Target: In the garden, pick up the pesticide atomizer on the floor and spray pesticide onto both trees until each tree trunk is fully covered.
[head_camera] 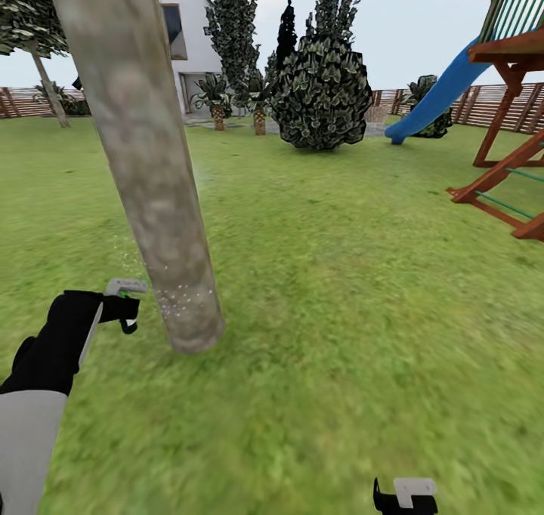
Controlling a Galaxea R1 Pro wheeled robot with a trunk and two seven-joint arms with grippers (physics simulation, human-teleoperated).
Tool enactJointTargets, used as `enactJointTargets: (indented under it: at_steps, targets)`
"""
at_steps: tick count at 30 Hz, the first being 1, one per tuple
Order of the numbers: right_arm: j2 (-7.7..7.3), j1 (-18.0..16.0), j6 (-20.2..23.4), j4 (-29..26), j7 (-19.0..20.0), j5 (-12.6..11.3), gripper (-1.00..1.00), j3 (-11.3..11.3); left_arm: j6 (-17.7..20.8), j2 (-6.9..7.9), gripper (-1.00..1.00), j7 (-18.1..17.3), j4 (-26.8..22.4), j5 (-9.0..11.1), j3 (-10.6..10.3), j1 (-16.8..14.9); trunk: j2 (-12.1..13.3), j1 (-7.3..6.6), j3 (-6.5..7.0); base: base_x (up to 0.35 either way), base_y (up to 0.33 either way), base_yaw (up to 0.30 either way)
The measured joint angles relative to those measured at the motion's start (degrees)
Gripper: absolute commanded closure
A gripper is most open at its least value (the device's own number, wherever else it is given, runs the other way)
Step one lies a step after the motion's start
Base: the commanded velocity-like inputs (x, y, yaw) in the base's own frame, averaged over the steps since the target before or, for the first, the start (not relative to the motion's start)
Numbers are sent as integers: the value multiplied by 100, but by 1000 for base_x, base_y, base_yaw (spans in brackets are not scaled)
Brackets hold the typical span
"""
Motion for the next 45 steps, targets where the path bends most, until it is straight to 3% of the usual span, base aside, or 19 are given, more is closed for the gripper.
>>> enactJointTargets:
  at_steps: [4, 11, 16, 26, 36, 40, 42, 45]
  targets:
    - [-9, 0, 0, 2, 0, 0, -100, -7, -28, 119, 100, 18, 373, -148, 39, 22, 0, 0, 0, 85, -250, 1]
    - [-6, 0, 0, 0, -9, 0, -100, -7, -47, 42, 100, 33, 470, -202, 27, 15, 0, 0, 0, -103, -126, 64]
    - [-2, 0, 0, 0, -7, 0, -100, -1, -98, 107, 100, 18, 1131, -223, 46, 32, 0, 0, 0, 93, -2, 149]
    - [-9, 0, 0, 0, -2, 0, -100, -8, -109, -65, 100, 29, 1184, -195, 16, 32, 0, 0, 0, 238, -113, 3]
    - [0, 0, 0, 0, -3, 0, -100, -2, -105, -71, 100, 27, 1203, -206, 16, 32, 0, 0, 0, 210, -205, 172]
    - [-4, 0, 0, 0, -6, 0, -100, -7, -235, 9, 100, 27, 1735, -239, 33, 33, 0, 0, 0, 219, -182, 3]
    - [-8, 0, -4, 0, -8, 0, -100, -9, -325, -46, 100, 36, 1796, -378, 17, 33, 0, 0, 0, -49, -259, 0]
    - [-9, 0, -3, 0, -9, 0, -100, -9, -337, -61, 100, 39, 1781, -422, 24, 32, 0, 0, 0, -97, -268, 0]
